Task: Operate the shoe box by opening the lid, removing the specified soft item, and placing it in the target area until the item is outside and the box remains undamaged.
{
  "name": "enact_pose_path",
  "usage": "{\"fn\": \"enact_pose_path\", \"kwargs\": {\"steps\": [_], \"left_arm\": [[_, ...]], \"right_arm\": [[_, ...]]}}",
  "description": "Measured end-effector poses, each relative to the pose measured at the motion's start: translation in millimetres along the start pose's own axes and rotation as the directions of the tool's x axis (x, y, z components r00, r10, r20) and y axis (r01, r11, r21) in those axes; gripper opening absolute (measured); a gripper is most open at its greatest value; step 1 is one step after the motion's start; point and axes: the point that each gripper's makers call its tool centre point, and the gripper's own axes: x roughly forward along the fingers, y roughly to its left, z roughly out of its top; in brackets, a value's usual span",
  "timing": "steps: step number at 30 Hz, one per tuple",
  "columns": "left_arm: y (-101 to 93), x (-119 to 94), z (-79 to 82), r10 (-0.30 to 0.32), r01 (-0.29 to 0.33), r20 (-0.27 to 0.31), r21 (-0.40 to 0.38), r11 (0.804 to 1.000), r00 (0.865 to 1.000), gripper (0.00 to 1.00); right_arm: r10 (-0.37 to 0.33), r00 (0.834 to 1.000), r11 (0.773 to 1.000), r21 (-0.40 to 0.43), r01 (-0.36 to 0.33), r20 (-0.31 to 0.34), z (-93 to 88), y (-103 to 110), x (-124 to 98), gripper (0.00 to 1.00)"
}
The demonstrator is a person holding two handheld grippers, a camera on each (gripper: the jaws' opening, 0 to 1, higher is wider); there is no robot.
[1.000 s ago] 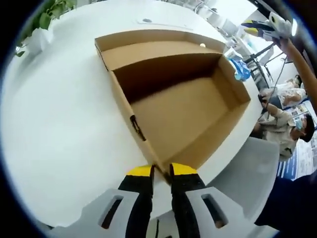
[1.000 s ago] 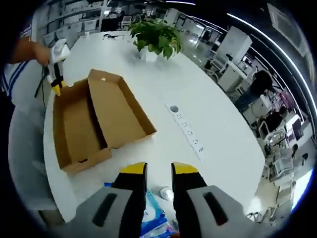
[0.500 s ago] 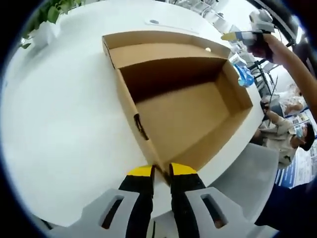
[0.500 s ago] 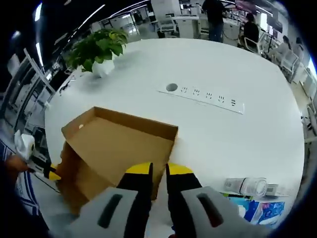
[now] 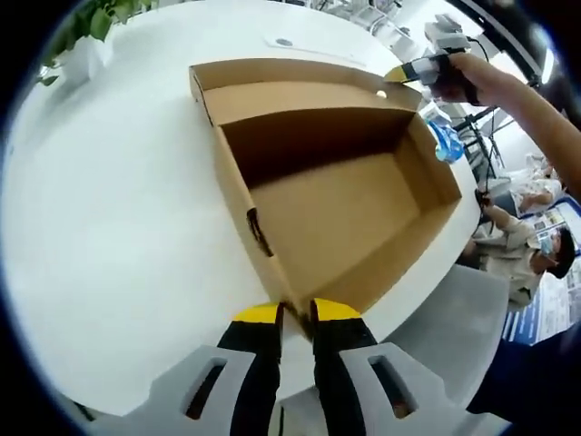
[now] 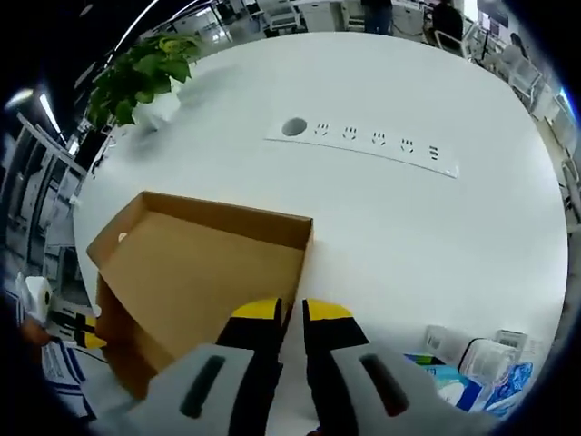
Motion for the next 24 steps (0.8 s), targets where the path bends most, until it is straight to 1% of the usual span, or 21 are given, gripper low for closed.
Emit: {"fn": "enact_pose_path", "kwargs": {"steps": [2,4,5,7,11,16,20,24], "left_arm": [[0.9,0,0.3,0.000,0.000,0.000,-0.003,1.000,1.000,0.09],[1.3,1,0.5,-0.001,0.001,0.002,-0.003,1.000,1.000,0.09],[1.5,1,0.7,-0.001,0.001,0.003,-0.005,1.000,1.000,0.09],[1.8,1,0.9,0.000,0.000,0.006,-0.006,1.000,1.000,0.09],[2.0,2,1.4,0.003,-0.003,0.008,-0.008,1.000,1.000,0.09],[1.2,3,3.3,0.010,-0.010,0.015,-0.007,1.000,1.000,0.09],[3.0,2,3.3,0.020,-0.020,0.022,-0.007,1.000,1.000,0.08],[5.4,2,3.1,0.036,-0.036,0.024,-0.019,0.999,0.999,0.07]], "right_arm": [[-0.007,1.000,1.000,-0.011,0.006,-0.022,-3.6,1,4,0.06],[-0.006,1.000,1.000,-0.021,0.005,-0.029,-4.5,2,6,0.04],[-0.017,0.999,0.999,-0.029,0.016,-0.036,-4.4,1,6,0.03],[-0.028,0.999,0.999,-0.047,0.026,-0.034,-3.1,0,5,0.02],[-0.034,0.999,0.999,-0.036,0.032,-0.033,-3.2,-1,0,0.00],[-0.052,0.999,0.996,-0.077,0.052,0.003,0.7,2,-12,0.00],[-0.053,0.998,0.994,-0.099,0.055,0.031,2.9,4,-22,0.00],[-0.041,0.995,0.991,-0.127,0.052,0.088,9.6,10,-35,0.00]]}}
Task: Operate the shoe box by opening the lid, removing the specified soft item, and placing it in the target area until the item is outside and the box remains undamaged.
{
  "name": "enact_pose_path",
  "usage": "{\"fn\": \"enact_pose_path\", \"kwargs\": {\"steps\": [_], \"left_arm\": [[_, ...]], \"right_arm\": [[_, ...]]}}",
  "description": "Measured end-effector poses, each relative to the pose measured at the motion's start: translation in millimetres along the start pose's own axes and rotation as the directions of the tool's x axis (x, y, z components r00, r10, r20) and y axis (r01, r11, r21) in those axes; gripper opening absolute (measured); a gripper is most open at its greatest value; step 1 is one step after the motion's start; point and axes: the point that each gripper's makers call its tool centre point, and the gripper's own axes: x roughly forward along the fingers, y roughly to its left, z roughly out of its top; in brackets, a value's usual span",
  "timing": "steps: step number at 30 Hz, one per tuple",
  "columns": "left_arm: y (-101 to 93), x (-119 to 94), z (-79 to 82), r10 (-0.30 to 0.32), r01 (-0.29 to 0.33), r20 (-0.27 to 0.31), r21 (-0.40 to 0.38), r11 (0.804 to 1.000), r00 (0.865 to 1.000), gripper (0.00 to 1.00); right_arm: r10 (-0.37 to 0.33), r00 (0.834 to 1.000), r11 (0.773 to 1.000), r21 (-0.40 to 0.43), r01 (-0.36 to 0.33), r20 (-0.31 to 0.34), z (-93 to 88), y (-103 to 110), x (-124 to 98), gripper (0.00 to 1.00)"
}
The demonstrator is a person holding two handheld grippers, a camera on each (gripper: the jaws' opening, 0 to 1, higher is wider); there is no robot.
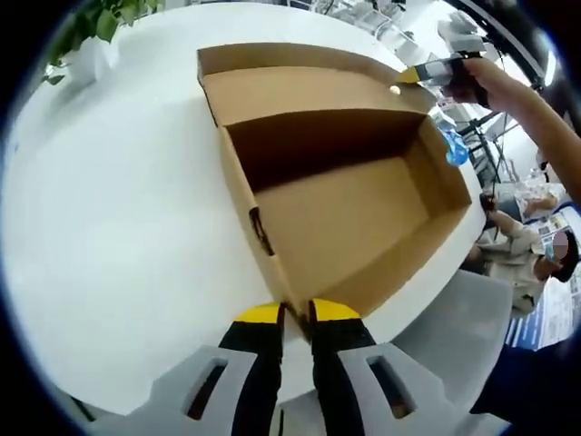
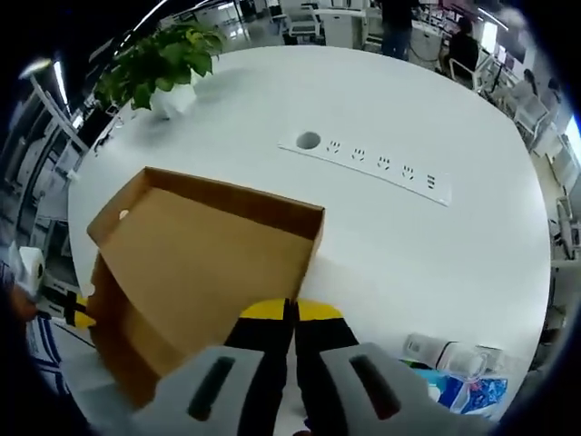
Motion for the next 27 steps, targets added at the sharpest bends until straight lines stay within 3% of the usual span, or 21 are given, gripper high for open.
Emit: {"fn": "enact_pose_path", "kwargs": {"steps": [5,10,11,13,17,18,21,25,27], "left_arm": [[-0.1,0,-0.4,0.027,-0.027,0.007,0.002,1.000,1.000,0.07],[-1.1,1,-0.2,0.037,-0.037,0.011,-0.007,0.999,0.999,0.07],[-1.4,1,-0.2,0.037,-0.037,0.011,-0.006,0.999,0.999,0.07],[-2.0,1,-0.5,0.040,-0.040,0.012,-0.006,0.999,0.999,0.07],[-1.8,1,-0.4,0.044,-0.044,0.015,-0.013,0.999,0.999,0.07],[-2.2,2,-0.4,0.042,-0.042,0.016,-0.015,0.999,0.999,0.07],[-3.1,2,-0.1,0.048,-0.047,0.019,-0.012,0.999,0.999,0.07],[-2.8,2,0.4,0.059,-0.058,0.025,-0.015,0.998,0.998,0.07],[-3.3,2,0.0,0.064,-0.063,0.024,-0.018,0.998,0.998,0.07]], "right_arm": [[-0.026,0.998,0.997,-0.073,0.031,0.065,2.4,1,-7,0.00],[-0.044,0.982,0.986,-0.151,0.073,0.185,9.5,3,-10,0.00],[-0.054,0.982,0.984,-0.157,0.083,0.181,6.8,3,-11,0.00],[-0.048,0.967,0.972,-0.210,0.103,0.250,12.8,5,-15,0.00],[-0.025,0.930,0.970,-0.216,0.112,0.368,17.0,9,-26,0.00],[-0.027,0.927,0.969,-0.217,0.116,0.375,14.3,9,-28,0.00],[-0.031,0.892,0.963,-0.226,0.148,0.451,11.9,12,-37,0.00],[-0.024,0.864,0.961,-0.227,0.159,0.503,5.7,14,-46,0.00],[-0.013,0.841,0.952,-0.249,0.175,0.541,6.0,17,-53,0.00]]}}
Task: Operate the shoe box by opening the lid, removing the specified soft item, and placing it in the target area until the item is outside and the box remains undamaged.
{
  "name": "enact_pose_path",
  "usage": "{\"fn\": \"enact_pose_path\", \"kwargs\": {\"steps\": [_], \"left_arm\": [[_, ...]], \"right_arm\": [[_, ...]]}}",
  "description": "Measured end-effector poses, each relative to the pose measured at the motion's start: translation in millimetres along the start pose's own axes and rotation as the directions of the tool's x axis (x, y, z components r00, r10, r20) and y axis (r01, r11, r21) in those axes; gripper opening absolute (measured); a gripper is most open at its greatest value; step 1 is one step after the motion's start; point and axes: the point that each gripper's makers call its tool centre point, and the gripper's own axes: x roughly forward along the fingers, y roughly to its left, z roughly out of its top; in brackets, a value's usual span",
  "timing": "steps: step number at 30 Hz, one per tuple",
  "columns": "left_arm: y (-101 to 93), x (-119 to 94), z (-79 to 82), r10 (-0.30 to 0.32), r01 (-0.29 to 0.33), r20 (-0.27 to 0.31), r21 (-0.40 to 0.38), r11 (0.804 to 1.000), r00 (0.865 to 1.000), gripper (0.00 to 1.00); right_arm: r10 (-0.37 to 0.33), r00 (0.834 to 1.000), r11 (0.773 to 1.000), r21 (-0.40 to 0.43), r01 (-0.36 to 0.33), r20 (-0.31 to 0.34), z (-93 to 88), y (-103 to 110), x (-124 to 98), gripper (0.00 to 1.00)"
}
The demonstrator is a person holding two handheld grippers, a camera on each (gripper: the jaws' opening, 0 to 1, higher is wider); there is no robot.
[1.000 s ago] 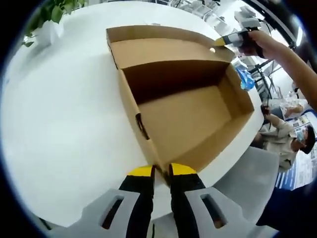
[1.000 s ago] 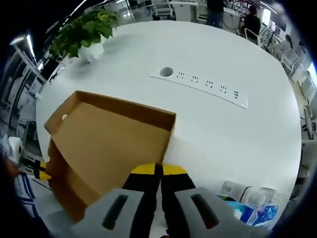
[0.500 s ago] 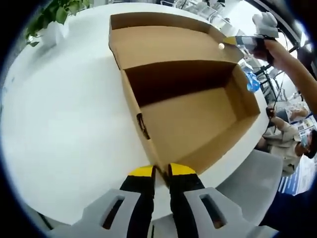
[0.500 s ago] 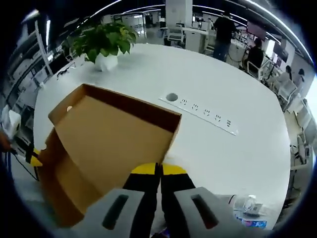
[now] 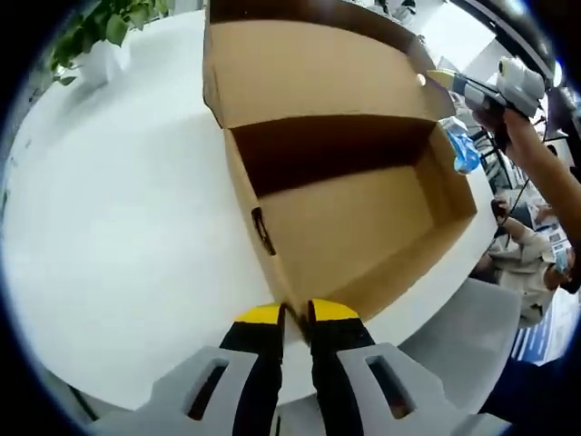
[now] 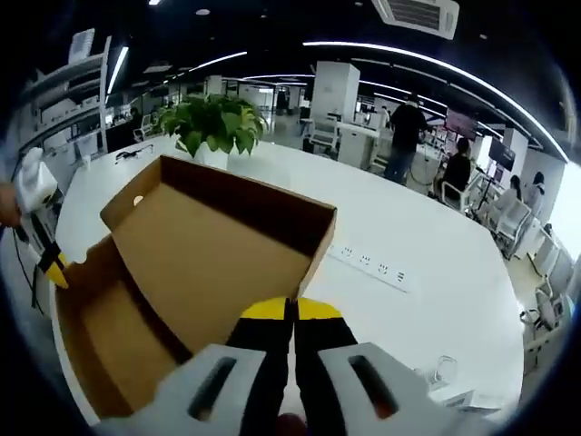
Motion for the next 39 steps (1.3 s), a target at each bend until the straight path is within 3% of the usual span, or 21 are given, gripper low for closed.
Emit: {"fn": "enact_pose_path", "kwargs": {"steps": [6,15,30,39], "left_arm": [[0.2,0,0.2,0.024,-0.024,0.008,-0.015,1.000,1.000,0.06],[0.2,1,-0.6,0.052,-0.051,0.033,-0.014,0.999,0.998,0.06],[-5.1,-5,-4.5,0.052,-0.052,0.074,0.000,0.999,0.996,0.06],[-4.7,-6,-3.2,0.047,-0.049,0.115,0.018,0.999,0.992,0.07]], "right_arm": [[-0.040,0.995,0.998,-0.048,0.045,0.097,3.8,8,-19,0.00],[-0.060,0.990,0.995,-0.076,0.070,0.124,2.9,14,-38,0.00],[-0.074,0.993,0.995,-0.053,0.080,0.095,-6.5,27,-66,0.00],[-0.075,0.996,0.997,-0.025,0.077,0.057,-21.3,37,-79,0.00]]}}
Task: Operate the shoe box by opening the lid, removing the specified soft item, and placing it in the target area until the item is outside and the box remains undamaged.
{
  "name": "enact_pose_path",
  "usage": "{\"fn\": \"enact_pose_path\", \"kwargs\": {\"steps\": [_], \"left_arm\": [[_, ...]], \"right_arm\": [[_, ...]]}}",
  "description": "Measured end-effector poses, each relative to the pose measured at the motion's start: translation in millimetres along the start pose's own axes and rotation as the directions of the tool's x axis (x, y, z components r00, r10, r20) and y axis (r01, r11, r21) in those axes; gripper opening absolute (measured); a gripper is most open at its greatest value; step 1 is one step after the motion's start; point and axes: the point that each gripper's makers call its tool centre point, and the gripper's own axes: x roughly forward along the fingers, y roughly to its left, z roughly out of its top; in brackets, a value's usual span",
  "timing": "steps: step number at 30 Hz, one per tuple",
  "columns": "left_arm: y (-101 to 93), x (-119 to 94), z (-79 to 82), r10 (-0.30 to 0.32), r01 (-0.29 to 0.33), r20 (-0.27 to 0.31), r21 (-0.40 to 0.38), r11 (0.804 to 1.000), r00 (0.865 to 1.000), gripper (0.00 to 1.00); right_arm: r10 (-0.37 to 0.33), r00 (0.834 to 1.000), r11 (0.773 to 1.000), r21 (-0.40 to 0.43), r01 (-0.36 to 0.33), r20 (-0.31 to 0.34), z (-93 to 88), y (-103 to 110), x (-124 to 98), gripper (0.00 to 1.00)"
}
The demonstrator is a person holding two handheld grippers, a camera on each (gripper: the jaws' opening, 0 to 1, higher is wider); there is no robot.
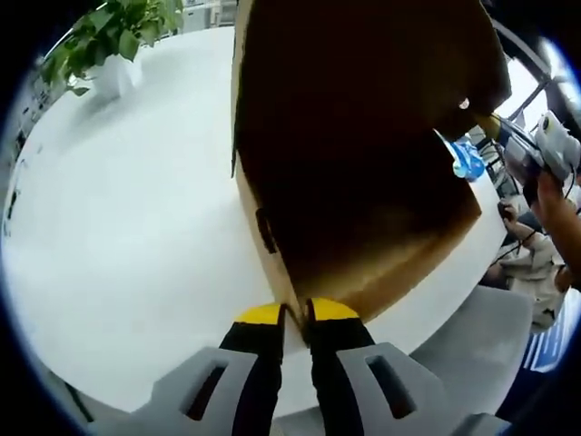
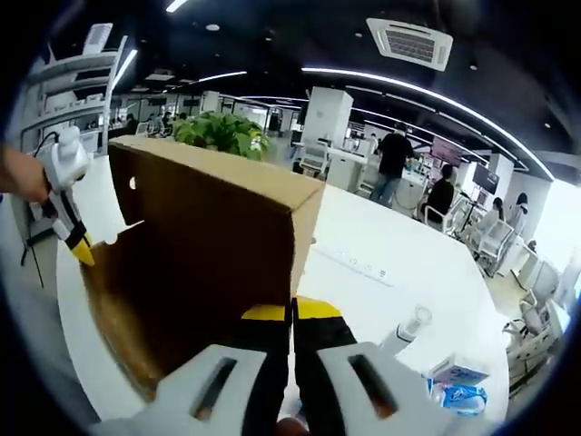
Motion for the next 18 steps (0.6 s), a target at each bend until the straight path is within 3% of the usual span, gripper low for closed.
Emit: {"fn": "enact_pose_path", "kwargs": {"steps": [18], "left_arm": [[4.6,1,5.2,-0.053,0.050,0.098,0.037,0.998,0.994,0.10]], "right_arm": [[-0.030,0.998,0.999,0.012,0.030,-0.062,-27.3,10,-8,0.00]]}}
